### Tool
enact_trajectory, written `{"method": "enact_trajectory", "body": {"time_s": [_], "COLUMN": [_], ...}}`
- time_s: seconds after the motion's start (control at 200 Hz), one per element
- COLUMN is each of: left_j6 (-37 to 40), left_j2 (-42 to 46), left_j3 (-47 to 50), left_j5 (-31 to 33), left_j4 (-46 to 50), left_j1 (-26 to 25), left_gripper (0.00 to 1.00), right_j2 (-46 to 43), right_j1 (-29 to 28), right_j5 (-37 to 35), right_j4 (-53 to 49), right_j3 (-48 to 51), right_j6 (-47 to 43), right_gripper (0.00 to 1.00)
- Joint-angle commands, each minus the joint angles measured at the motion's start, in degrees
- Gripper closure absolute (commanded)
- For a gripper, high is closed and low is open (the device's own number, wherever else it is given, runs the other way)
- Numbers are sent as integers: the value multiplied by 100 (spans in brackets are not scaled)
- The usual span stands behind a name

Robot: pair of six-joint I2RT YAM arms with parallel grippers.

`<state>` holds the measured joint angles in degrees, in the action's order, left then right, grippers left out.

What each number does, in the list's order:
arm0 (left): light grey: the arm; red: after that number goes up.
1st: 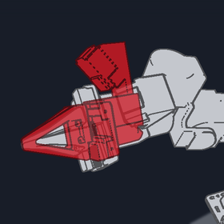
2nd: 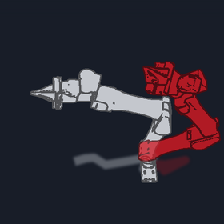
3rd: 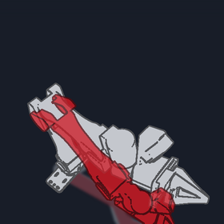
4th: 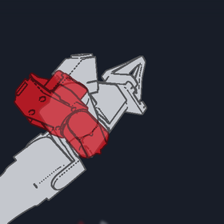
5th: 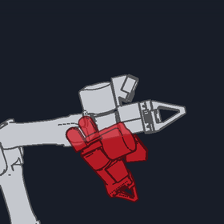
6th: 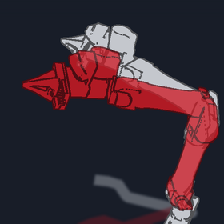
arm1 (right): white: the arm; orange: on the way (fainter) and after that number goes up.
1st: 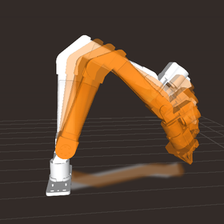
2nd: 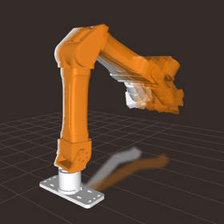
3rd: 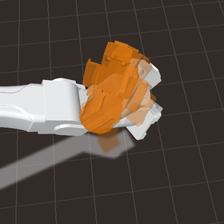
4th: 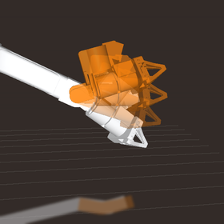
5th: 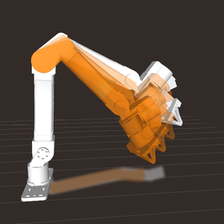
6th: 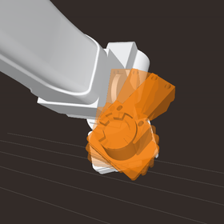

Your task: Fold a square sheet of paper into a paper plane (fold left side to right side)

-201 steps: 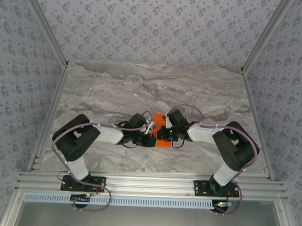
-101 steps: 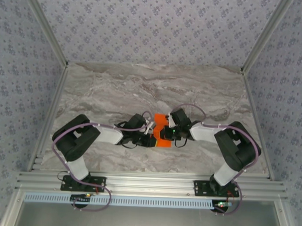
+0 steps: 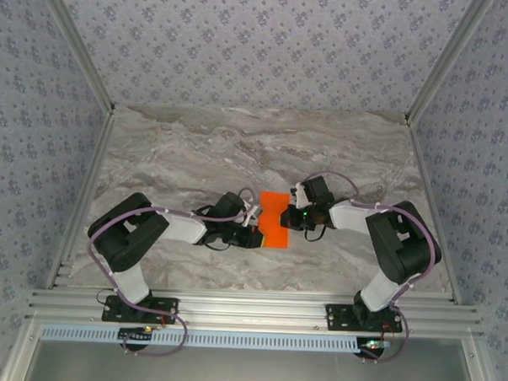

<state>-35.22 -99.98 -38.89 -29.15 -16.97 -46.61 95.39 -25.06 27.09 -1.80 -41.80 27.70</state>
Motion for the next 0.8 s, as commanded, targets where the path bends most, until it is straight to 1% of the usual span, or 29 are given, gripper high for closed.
{"method": "enact_trajectory", "body": {"time_s": [0.0, 0.15, 0.29, 0.435, 0.61, 0.794], "left_j6": [36, 39, 6, 0, -18, 68], "left_j2": [-346, -311, -285, -276, -162, 133], "left_j3": [246, 218, 153, 80, 66, 6], "left_j5": [146, 98, 67, 76, 5, 78], "left_j4": [525, 461, 416, 410, 379, 629], "left_j1": [-34, -36, -63, -69, -82, -78], "left_gripper": [97, 97, 96, 96, 96, 96], "right_j2": [212, 43, -544, -1000, -989, -956], "right_j1": [395, 694, 712, 450, 140, 72], "right_j5": [-624, -526, -436, -304, -249, -194], "right_j4": [-395, -470, -664, -693, -582, -310], "right_j3": [-36, -42, -134, -105, 11, 312], "right_j6": [-304, -413, -408, -281, -92, 129], "right_gripper": [95, 95, 96, 95, 95, 95]}}
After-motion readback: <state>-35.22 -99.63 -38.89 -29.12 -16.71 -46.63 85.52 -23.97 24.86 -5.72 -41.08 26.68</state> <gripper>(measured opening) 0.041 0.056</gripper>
